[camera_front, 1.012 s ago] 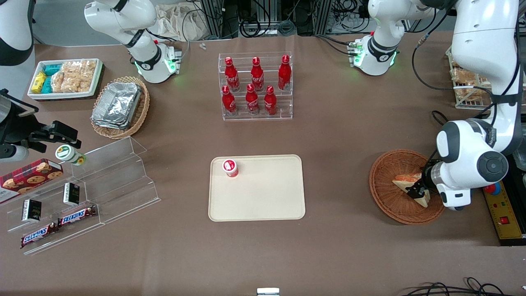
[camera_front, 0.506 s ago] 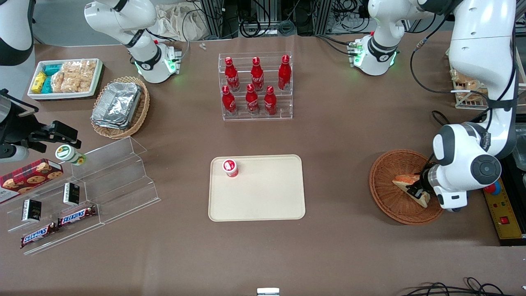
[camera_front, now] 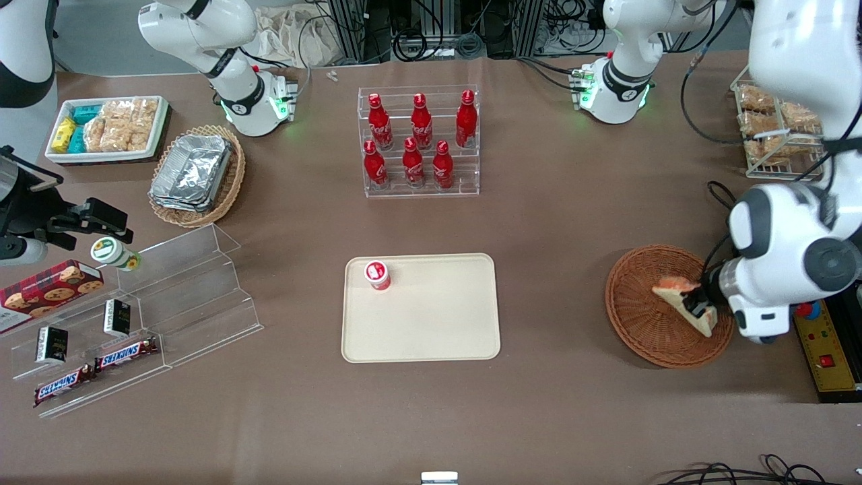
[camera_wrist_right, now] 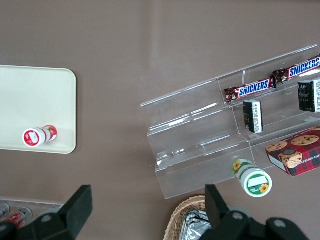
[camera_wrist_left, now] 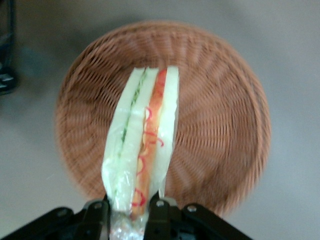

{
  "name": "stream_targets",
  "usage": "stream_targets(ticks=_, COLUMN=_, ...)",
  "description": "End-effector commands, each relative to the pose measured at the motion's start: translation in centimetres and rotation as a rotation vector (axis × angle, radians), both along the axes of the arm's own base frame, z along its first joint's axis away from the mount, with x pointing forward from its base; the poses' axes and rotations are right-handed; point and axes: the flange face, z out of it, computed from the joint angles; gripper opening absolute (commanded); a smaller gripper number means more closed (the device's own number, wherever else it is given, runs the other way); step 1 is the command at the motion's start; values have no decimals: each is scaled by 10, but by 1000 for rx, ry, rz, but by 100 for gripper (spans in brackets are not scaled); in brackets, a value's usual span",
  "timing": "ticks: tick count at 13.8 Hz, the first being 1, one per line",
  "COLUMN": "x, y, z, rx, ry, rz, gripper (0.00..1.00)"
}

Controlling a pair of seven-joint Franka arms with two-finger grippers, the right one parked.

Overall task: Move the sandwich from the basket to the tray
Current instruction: 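Carry the held sandwich over to the cream tray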

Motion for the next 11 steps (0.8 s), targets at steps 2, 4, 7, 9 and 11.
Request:
stream_targets(ticks=2, x=-41, y=-114, z=76, rx=-127, ry=-15, rz=-332, gripper=0)
stream_targets(ticks=4, x=-56, y=-189, z=72, rx=-177, ry=-27, rz=-457, gripper=0)
stream_targets(ticks=7, x=-75, y=-293, z=61, rx=-239, ry=-142, rz=-620, gripper=0)
stream_targets(ticks=9, x=-92, y=-344, z=42, rx=-191, ry=-180, rz=-742, gripper=0)
stream_targets(ticks=11, x=-87, y=-366, z=13, rx=-163, ry=-159, rz=-804, gripper=0)
